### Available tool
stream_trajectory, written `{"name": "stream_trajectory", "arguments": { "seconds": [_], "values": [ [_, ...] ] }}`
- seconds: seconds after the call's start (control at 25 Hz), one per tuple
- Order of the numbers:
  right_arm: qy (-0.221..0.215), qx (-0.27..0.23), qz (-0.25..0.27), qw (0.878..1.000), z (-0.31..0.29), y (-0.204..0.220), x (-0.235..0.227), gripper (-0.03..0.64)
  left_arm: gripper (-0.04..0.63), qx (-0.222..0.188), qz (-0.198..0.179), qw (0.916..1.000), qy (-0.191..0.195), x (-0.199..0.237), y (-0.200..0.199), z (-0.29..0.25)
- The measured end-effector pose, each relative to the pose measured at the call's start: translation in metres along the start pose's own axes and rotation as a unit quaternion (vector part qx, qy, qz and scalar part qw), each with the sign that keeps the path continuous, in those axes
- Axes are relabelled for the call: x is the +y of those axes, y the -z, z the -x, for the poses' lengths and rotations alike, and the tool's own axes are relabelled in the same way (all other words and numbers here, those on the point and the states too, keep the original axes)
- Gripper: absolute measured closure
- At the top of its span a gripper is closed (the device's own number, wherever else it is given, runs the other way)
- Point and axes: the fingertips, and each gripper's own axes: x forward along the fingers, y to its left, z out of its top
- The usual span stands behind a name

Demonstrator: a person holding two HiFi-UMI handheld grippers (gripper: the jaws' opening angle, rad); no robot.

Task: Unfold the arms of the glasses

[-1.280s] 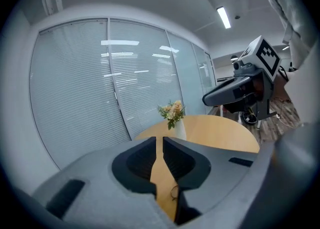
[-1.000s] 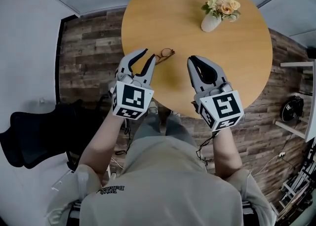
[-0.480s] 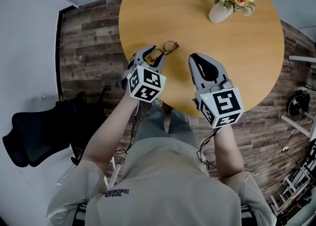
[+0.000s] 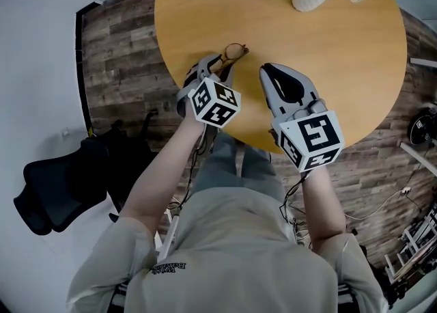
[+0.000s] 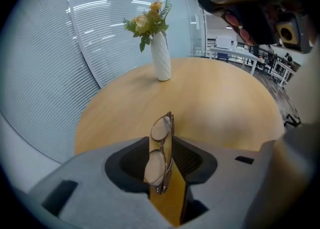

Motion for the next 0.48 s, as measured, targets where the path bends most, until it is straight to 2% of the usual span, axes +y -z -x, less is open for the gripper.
{"name": "stream_trajectory", "arguments": {
  "seconds": [0.24, 0.48],
  "values": [
    [0.006, 0.003, -0.014, 1.000, 0.000, 0.011, -0.007, 0.577, 0.453, 0.015, -0.013, 0.9997, -0.011, 0.003, 0.007, -0.015],
    [0.008, 0.009, -0.019, 1.000, 0.003, 0.020, -0.010, 0.577, 0.500, 0.023, -0.034, 0.9988, -0.026, 0.004, 0.012, -0.019]
  ]
}}
